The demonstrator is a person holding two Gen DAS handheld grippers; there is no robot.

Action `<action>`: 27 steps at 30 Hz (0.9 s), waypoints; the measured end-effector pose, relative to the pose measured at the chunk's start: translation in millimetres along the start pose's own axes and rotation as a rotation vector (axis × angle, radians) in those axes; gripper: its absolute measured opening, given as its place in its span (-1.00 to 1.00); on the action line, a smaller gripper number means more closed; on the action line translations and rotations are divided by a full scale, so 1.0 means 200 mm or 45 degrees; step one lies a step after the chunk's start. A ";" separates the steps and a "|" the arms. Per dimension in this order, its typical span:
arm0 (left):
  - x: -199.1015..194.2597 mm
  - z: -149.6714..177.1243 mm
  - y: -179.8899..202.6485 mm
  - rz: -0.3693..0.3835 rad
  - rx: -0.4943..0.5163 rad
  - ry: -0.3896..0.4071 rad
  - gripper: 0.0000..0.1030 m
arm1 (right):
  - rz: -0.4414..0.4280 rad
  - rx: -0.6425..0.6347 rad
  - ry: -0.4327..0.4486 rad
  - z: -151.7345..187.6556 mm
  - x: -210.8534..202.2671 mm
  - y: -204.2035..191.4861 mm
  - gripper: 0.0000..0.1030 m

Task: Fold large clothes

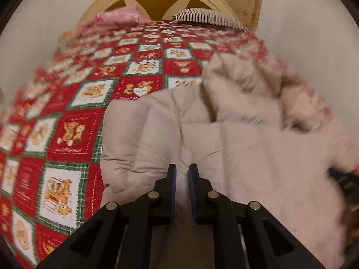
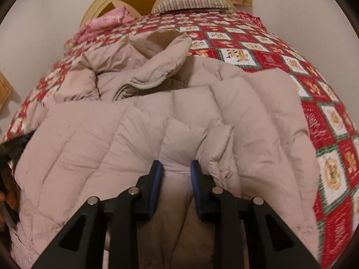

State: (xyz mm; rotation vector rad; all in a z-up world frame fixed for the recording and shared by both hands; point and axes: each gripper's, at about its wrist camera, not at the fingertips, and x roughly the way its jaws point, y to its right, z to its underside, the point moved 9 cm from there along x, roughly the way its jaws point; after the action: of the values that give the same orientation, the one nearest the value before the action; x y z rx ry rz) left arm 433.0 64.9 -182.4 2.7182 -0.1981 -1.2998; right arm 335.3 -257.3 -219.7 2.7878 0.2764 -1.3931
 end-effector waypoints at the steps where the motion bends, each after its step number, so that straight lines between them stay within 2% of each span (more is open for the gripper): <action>1: -0.05 -0.06 -0.01 0.064 -0.032 0.020 -0.78 | -0.007 -0.006 -0.016 -0.01 -0.02 0.00 -0.33; 2: -0.10 -0.12 -0.02 0.096 -0.044 0.049 -0.78 | -0.039 -0.001 -0.011 -0.05 -0.05 -0.01 -0.06; 3: -0.14 -0.20 -0.02 0.122 -0.051 0.084 -0.78 | -0.084 0.013 0.043 -0.11 -0.12 -0.02 0.31; 4: -0.16 -0.27 -0.02 0.143 -0.059 0.110 -0.78 | -0.106 0.019 0.112 -0.18 -0.17 -0.01 0.49; 5: -0.17 -0.37 -0.02 0.185 -0.072 0.124 -0.78 | -0.107 0.015 0.199 -0.28 -0.24 0.00 0.76; 6: -0.16 -0.43 -0.02 0.221 -0.084 0.115 -0.78 | -0.102 0.008 0.241 -0.35 -0.27 0.01 0.91; 7: -0.11 -0.49 0.00 0.275 -0.103 0.087 -0.78 | -0.094 -0.005 0.261 -0.44 -0.27 0.02 0.92; 9: 0.01 -0.59 0.04 0.399 -0.154 0.021 -0.78 | -0.085 -0.011 0.216 -0.57 -0.19 0.05 0.91; 10: 0.08 -0.61 0.06 0.425 -0.164 -0.013 -0.78 | -0.075 0.001 0.189 -0.63 -0.13 0.08 0.90; 12: 0.22 -0.62 0.09 0.445 -0.170 -0.086 -0.78 | -0.056 0.047 0.142 -0.73 0.00 0.14 0.74; 14: 0.32 -0.60 0.14 0.478 -0.156 -0.152 -0.78 | -0.064 0.058 0.099 -0.80 0.12 0.17 0.71; 16: 0.39 -0.57 0.19 0.503 -0.149 -0.214 -0.78 | -0.001 0.019 0.041 -0.83 0.24 0.18 0.69; 19: 0.47 -0.55 0.22 0.570 -0.196 -0.279 -0.77 | 0.031 -0.018 -0.055 -0.83 0.38 0.18 0.68; 20: 0.50 -0.55 0.24 0.618 -0.227 -0.313 -0.77 | 0.033 -0.022 -0.080 -0.82 0.42 0.18 0.55; 21: 0.51 -0.54 0.26 0.645 -0.246 -0.334 -0.77 | 0.011 -0.027 -0.109 -0.80 0.45 0.17 0.13; 22: 0.52 -0.55 0.27 0.677 -0.271 -0.347 -0.77 | -0.035 -0.027 -0.130 -0.78 0.47 0.15 -0.17; 23: 0.52 -0.55 0.29 0.702 -0.286 -0.348 -0.77 | -0.050 -0.022 -0.132 -0.78 0.46 0.14 -0.68; 27: 0.44 -0.61 0.36 0.876 -0.346 -0.257 -0.78 | -0.067 -0.047 -0.022 -0.80 0.31 0.08 -0.77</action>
State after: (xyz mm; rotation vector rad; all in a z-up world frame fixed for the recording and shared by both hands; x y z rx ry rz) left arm 578.1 -15.4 -162.8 2.0064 -0.8214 -1.2528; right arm 501.7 -249.2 -174.1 2.7569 0.3741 -1.4064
